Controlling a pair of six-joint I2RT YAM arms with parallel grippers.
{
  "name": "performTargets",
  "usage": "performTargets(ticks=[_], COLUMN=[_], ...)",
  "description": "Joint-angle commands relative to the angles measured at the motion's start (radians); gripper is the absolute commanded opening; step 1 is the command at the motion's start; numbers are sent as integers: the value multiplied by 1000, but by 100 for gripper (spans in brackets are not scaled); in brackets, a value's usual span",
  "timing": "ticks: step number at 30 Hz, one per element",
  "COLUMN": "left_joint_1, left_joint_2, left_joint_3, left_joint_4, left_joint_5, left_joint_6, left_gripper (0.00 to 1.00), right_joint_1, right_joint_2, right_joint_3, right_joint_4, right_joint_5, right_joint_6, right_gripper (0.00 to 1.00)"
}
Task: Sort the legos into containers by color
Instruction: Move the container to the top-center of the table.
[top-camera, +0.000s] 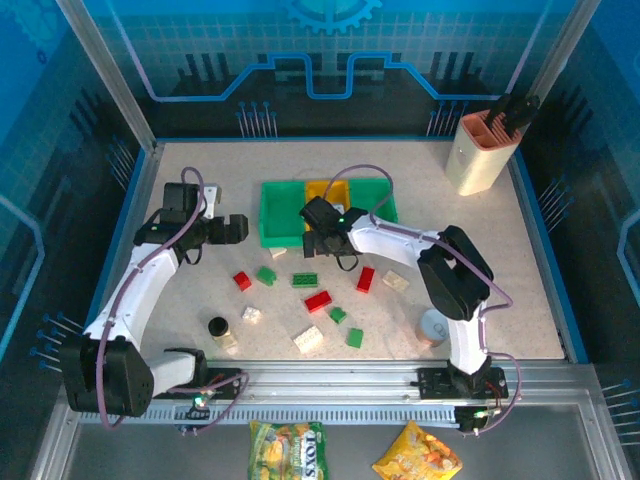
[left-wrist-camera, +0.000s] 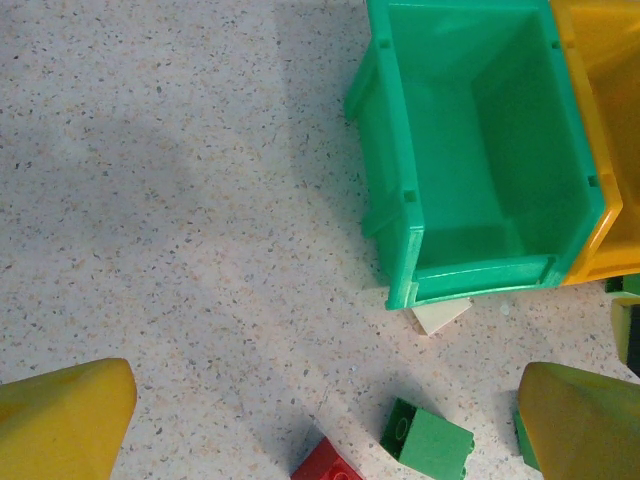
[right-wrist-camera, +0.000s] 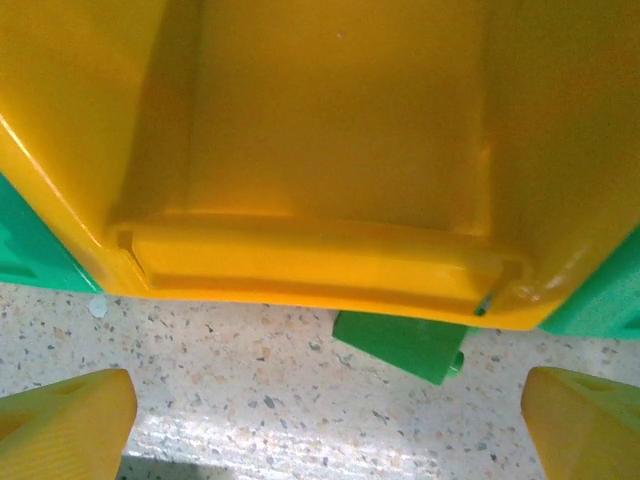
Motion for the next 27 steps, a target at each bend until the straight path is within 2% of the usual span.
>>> performTargets(ticks=[1, 27], left_joint_1=[-1, -1], left_joint_2=[-22, -38], left_joint_3=[-8, -12], left_joint_4=[0, 0], left_joint_5=[17, 16], left_joint_6=[15, 17], left_gripper=[99, 99], right_joint_1=[6, -63], right_joint_2=[37, 177], right_joint_3=[47, 235], right_joint_4=[-31, -16], right_joint_5=[16, 30], right_joint_6=[-8, 20], right_gripper=[100, 100])
